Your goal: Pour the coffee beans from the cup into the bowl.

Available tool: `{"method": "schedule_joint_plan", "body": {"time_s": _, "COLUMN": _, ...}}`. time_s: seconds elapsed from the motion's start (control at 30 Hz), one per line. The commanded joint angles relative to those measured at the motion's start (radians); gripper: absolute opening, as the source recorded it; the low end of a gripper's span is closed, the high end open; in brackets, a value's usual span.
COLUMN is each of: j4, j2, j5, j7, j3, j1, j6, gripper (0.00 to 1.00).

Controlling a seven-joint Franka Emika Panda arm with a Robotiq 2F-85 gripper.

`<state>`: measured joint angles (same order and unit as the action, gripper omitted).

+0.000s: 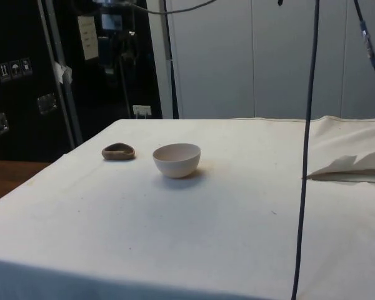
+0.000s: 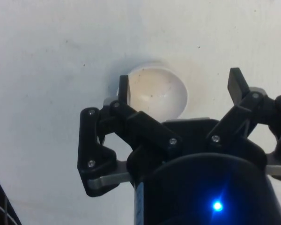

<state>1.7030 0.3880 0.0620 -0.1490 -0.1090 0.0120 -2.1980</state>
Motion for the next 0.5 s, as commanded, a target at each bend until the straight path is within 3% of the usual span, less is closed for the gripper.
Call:
{"method": "schedule_joint_plan", "body": {"time_s": 0.0, "j4": 0.000, "j2": 0.006, "j5": 0.006, "j7": -0.008, "j3": -0.005, "j1": 0.000, "j6": -0.008, "gripper": 1.00}}
{"method": "schedule_joint_plan", "body": {"time_s": 0.03, "j4": -0.003, "j2": 0.017, "j5": 0.023, "j7": -0.025, "j3": -0.003, "j1": 0.010, "j6": -0.022, "gripper": 1.00}}
{"method": "schedule_joint_plan", "body": {"time_s": 0.23, "j4": -0.009, "j2": 0.060, "j5": 0.068, "j7": -0.079, "j3": -0.029, "j1": 0.017, "j6": -0.065, "gripper": 1.00}}
{"method": "schedule_joint_plan", "body": {"time_s": 0.27, "j4": -0.004, "j2": 0.056, "j5": 0.059, "j7": -0.072, "j3": -0.038, "j1": 0.008, "j6": -0.064, "gripper": 1.00}}
{"method": "schedule_joint_plan", "body": {"time_s": 0.3, "j4": -0.010, "j2": 0.066, "j5": 0.075, "j7": -0.087, "j3": -0.033, "j1": 0.018, "j6": -0.073, "gripper": 1.00}}
{"method": "schedule_joint_plan", "body": {"time_s": 0.47, "j4": -0.017, "j2": 0.101, "j5": 0.116, "j7": -0.133, "j3": -0.054, "j1": 0.022, "j6": -0.110, "gripper": 1.00}}
